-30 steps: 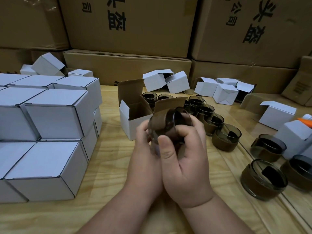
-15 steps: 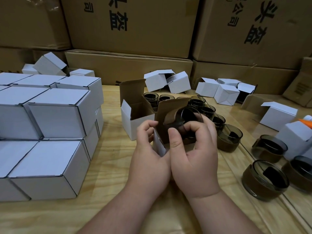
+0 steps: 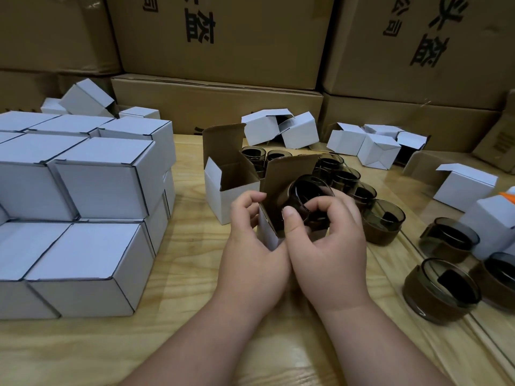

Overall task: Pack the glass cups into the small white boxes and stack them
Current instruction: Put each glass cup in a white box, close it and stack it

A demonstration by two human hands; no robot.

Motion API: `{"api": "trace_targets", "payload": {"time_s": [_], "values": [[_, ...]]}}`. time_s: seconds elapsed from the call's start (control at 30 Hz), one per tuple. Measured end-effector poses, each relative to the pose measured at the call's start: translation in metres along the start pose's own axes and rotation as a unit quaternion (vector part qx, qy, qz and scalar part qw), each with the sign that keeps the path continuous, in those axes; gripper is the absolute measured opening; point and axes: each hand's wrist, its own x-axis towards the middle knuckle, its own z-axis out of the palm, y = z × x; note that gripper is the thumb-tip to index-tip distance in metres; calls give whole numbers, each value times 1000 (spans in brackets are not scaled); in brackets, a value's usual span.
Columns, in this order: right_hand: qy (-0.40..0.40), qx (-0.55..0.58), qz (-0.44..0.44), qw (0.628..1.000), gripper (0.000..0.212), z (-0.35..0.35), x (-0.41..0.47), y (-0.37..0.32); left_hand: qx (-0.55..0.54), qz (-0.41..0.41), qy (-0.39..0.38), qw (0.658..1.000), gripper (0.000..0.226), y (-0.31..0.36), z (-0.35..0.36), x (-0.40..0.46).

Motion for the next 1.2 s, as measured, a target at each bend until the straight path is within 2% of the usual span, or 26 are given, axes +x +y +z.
{"api": "trace_targets", "payload": {"time_s": [0.57,0.73,0.87,1.0,1.1,1.2], "values": [[-12,0,14,1000,19,2,0,6,-9,-8,3,1000,47,0,1,0],[-18,-5,14,1000,26,2,1,7,-6,-10,0,1000,43,-4,2,1],[-29,-14,14,999,25,1,1,7,-13,-11,-2,1000,59,-3,3,1],[-49,-34,9,998,13,1,1,5,-14,-14,0,1000,61,-7,4,1],[-48,-44,-5,998,12,1,1,6,-14,-16,-2,1000,64,-10,4,2],[-49,-44,11,998,9,1,0,7,-20,-14,-5,1000,78,-9,5,2]]}}
